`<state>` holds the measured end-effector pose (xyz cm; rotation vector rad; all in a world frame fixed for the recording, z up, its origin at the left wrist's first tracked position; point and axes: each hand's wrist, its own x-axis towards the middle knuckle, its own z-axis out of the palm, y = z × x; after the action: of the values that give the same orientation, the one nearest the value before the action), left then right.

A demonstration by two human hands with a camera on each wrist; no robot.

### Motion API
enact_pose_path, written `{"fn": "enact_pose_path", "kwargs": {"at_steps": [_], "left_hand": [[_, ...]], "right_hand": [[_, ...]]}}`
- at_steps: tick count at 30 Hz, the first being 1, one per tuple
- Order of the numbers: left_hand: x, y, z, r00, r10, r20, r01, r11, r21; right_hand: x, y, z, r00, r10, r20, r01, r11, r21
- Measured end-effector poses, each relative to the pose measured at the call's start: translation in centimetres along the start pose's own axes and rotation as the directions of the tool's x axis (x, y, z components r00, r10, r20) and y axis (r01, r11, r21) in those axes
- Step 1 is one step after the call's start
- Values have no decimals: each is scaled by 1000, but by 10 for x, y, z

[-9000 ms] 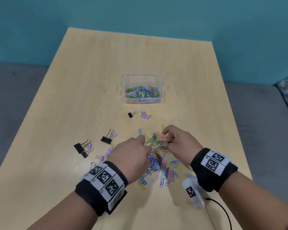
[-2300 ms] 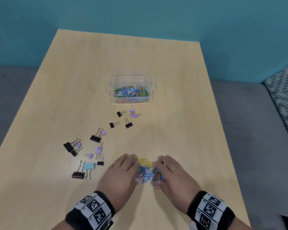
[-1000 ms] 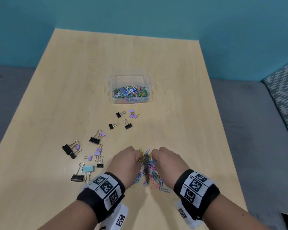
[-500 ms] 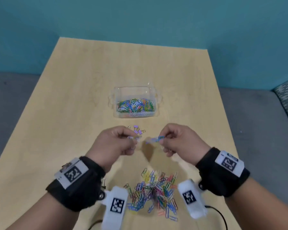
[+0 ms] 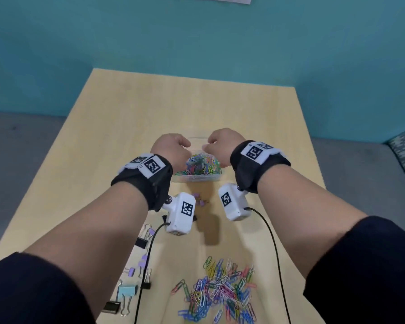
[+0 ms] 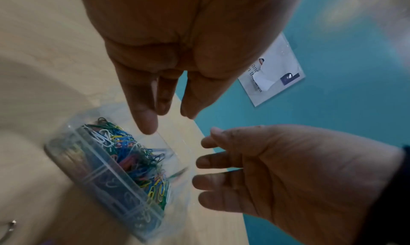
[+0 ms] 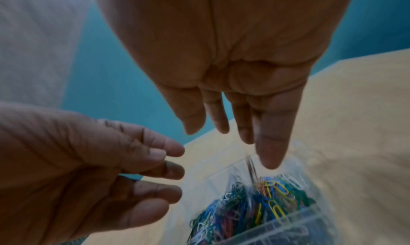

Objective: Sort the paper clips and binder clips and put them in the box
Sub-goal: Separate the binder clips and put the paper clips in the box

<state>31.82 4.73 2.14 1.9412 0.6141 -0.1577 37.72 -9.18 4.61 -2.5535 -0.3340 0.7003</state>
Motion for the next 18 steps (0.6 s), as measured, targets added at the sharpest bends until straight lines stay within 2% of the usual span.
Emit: {"fn": "enact_pose_path", "kwargs": {"at_steps": [2,5,8,10,13,15,18], "left_hand": [[-5,-5,-7,998,40,-41,-40,999,-12],[-35,-14,-12,989,138,-58,-138,990,-3],[-90,-37,-3,973,216,79,-226,959,173],[-130,-61,8,947,214,237,-292,882,370],[-176,-105,26,912,99,398,-333,744,580],[-199,-129,39,907,86,413,-363,658,660],[-218,-153,60,908,152,390,-402,581,708]], "right_hand": [[-9,7,-5,998,-25,-56,20,996,-84],[-42,32,1,988,-84,-133,69,991,-113],[-94,65,34,988,-140,-67,129,981,-148],[-132,86,64,988,-149,51,156,968,-196],[-178,114,107,972,-121,203,179,939,-294],[-194,124,128,964,-140,224,218,902,-374],[-206,125,150,964,-170,203,244,868,-433]]}}
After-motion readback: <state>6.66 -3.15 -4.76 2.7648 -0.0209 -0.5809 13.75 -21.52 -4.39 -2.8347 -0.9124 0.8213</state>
